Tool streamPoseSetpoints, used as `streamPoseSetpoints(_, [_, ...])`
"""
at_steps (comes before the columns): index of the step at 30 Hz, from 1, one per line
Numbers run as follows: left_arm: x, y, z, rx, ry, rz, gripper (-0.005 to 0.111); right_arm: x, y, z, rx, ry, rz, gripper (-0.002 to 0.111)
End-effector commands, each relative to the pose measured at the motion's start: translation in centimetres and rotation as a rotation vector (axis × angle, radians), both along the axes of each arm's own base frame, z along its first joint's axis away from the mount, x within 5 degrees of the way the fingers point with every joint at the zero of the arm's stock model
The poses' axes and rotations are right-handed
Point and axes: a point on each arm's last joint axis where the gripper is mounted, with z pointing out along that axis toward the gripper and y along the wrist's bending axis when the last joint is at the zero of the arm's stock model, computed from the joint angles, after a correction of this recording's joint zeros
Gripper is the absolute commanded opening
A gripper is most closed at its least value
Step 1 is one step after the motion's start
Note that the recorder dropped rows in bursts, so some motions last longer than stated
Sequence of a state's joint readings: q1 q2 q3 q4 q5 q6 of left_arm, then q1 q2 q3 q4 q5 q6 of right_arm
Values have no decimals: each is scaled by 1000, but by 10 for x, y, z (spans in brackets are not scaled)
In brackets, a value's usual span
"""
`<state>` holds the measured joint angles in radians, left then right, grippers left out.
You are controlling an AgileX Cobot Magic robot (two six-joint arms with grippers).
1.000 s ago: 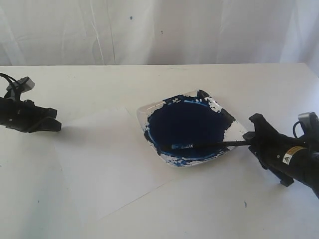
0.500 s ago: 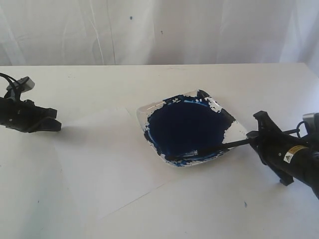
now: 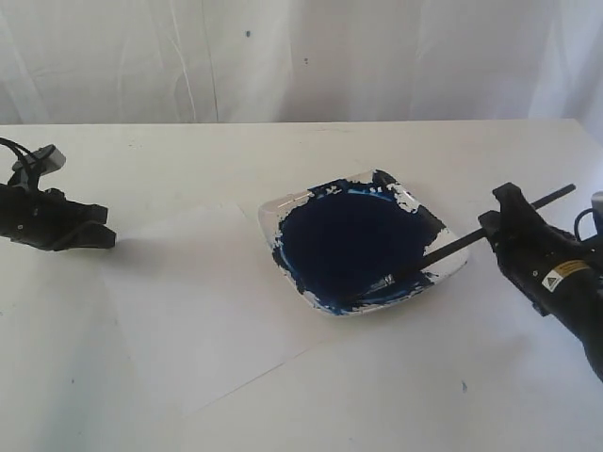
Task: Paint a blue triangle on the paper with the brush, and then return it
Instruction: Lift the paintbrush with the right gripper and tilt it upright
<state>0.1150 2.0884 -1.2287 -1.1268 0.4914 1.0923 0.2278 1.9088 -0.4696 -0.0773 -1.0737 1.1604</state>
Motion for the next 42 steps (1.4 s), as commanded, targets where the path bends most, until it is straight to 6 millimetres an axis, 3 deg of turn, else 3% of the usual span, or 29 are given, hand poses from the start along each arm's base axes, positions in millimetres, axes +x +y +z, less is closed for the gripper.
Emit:
streamPoseSetpoints(1, [-2,2,-1,24,-3,7,0,2,-2,8,-81,-131,-3,0])
streamPoseSetpoints(12, [-2,1,-1,21,-2,3,0,18,3,23,-283,-297,49,0])
streamPoseSetpoints(27, [-2,1,-1,14,1,-2,0,59,14,61,-258,-489,32,0])
streamPoseSetpoints(32, [-2,0,-1,3,0,9,0,75,27,83,-271,-598,122,0])
streamPoseSetpoints(42, [-2,0,0,-1,1,4,0,81,11,74,-297,-475,107,0])
